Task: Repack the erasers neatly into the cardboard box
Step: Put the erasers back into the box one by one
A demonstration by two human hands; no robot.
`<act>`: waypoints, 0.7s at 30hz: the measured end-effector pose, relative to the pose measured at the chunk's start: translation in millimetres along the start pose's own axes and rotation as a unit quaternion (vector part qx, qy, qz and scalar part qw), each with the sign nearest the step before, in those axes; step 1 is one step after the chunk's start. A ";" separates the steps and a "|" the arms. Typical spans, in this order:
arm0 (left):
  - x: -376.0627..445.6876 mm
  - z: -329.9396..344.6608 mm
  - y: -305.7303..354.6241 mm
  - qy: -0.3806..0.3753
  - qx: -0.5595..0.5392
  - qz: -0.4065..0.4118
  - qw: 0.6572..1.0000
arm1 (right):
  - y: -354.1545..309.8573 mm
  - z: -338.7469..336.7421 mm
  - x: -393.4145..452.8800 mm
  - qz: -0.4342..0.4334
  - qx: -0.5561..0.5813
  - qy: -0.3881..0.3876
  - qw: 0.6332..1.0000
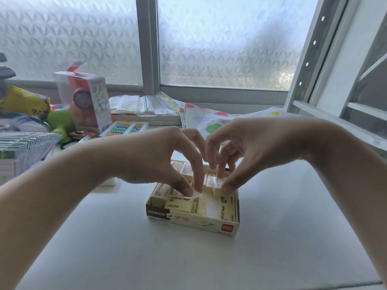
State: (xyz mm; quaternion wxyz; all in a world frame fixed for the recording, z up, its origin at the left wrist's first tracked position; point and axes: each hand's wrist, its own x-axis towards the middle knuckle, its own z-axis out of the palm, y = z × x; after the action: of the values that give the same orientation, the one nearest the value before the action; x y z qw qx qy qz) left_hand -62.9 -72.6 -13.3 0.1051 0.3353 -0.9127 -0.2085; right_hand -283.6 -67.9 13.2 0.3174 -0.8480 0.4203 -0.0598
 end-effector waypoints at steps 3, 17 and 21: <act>-0.6 -7.9 -11.5 0.033 -0.052 -0.021 0.998 | -3.3 4.8 2.4 -0.012 0.004 -0.006 1.000; -0.7 -7.3 -15.9 0.011 -0.036 -0.059 0.998 | -20.7 16.8 1.1 0.003 -0.173 -0.001 0.985; -6.8 -9.9 1.3 0.032 0.019 -0.057 0.998 | -19.9 14.9 -0.9 0.012 -0.164 -0.017 0.986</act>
State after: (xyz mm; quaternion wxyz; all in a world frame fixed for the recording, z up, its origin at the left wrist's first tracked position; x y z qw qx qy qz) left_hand -55.2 -70.3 -4.3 0.1164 0.3955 -0.8918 -0.1863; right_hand -265.4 -51.1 13.3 0.1814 -0.8843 0.4293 0.0279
